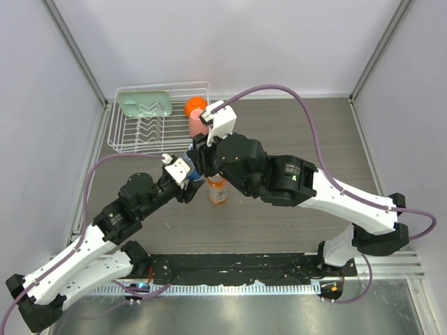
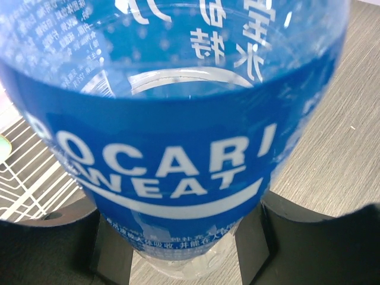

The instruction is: Screw on the bottle caps

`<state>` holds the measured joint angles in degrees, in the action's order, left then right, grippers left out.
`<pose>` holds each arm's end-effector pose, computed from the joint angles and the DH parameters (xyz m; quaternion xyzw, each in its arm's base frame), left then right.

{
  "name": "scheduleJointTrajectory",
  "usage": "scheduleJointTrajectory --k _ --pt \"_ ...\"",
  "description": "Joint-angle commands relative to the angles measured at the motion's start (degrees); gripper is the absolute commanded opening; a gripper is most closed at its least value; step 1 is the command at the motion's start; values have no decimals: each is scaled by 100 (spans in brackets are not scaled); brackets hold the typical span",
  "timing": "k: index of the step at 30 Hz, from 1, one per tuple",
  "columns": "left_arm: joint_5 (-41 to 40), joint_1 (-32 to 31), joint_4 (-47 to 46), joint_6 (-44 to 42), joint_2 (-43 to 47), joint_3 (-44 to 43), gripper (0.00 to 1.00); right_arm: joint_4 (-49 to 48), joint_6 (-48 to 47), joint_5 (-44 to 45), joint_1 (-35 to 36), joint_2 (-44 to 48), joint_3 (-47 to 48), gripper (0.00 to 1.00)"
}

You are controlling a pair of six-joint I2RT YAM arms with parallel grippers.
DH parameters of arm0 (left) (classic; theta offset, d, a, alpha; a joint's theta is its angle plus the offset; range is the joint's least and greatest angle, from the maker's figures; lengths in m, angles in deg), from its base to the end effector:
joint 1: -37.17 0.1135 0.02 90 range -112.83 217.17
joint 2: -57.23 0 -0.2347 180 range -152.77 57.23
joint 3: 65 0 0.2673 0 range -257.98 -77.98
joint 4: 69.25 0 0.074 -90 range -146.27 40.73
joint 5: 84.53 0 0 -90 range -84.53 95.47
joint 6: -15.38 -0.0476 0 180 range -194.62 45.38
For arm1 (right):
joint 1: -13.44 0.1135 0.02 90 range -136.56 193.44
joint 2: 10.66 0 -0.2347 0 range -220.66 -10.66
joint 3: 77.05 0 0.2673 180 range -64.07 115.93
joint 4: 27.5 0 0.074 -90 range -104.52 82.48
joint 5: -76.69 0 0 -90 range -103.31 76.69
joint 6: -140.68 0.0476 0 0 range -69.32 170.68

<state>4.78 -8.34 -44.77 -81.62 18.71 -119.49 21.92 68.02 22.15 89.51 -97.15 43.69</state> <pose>0.1501 -0.1520 0.3152 0.3316 0.6812 -0.2109 0.6177 0.1076 0.3189 0.4687 -0.2097 0.7501 0.2553 0.5729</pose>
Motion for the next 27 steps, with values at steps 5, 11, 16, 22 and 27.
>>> scheduleJointTrajectory --k 5,11,16,22,27 --pt "638 25 -335 515 222 -172 0 3 -187 -539 48 484 307 47" --pt "2790 25 465 815 152 -234 0 -226 -556 -1654 39 1433 -124 71" --pt "5277 25 1167 96 117 -348 2 -33 -1126 -3331 30 1846 -432 76" --pt "6879 34 1951 -661 -94 -673 4 126 -1541 -4705 22 1839 -590 76" --pt "7460 78 2119 -697 -243 -831 4 108 -1708 -5347 22 1698 -590 75"
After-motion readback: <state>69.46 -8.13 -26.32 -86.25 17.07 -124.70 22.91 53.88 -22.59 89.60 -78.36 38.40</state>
